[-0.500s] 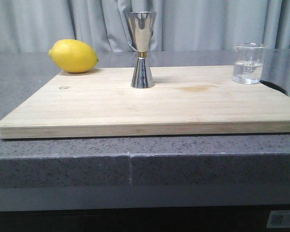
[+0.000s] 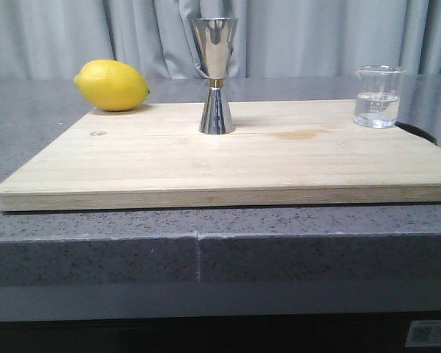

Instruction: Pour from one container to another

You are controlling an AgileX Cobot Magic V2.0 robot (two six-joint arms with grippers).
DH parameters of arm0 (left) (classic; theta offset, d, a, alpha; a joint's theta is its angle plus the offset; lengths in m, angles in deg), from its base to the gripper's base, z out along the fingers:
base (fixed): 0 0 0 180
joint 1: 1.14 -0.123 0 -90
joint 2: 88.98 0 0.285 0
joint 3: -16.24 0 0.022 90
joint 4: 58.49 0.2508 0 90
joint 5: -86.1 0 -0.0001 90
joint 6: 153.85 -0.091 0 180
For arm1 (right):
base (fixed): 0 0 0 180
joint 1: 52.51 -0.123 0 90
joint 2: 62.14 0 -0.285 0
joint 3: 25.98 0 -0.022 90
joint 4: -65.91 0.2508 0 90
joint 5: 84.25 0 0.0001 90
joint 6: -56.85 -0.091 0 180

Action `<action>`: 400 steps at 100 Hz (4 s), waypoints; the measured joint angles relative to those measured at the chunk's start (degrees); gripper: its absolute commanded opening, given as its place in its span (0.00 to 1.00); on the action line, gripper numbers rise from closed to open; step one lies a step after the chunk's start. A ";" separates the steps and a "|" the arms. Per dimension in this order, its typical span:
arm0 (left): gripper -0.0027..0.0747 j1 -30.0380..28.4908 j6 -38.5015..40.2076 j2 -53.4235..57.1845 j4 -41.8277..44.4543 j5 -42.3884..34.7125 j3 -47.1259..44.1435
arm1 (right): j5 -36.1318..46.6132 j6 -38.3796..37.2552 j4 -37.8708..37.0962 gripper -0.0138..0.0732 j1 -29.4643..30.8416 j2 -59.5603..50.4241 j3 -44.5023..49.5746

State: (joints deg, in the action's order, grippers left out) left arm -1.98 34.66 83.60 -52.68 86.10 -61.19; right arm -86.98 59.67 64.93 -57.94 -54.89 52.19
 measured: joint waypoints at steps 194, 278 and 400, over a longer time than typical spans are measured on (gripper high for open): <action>0.01 0.00 0.00 0.00 -12.13 -4.83 0.71 | 1.01 0.00 8.66 0.08 0.00 0.00 -1.69; 0.01 0.00 -17.44 -56.94 -14.71 45.50 76.04 | -30.23 0.00 -0.05 0.08 0.00 53.75 -65.66; 0.01 -12.36 -71.48 -76.51 -70.91 58.15 61.12 | -46.62 3.56 -3.87 0.08 4.56 71.30 -66.66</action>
State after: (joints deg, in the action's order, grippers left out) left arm -14.34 -36.82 7.09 -123.59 144.24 -0.07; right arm -133.60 63.23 61.07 -53.38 16.41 -14.47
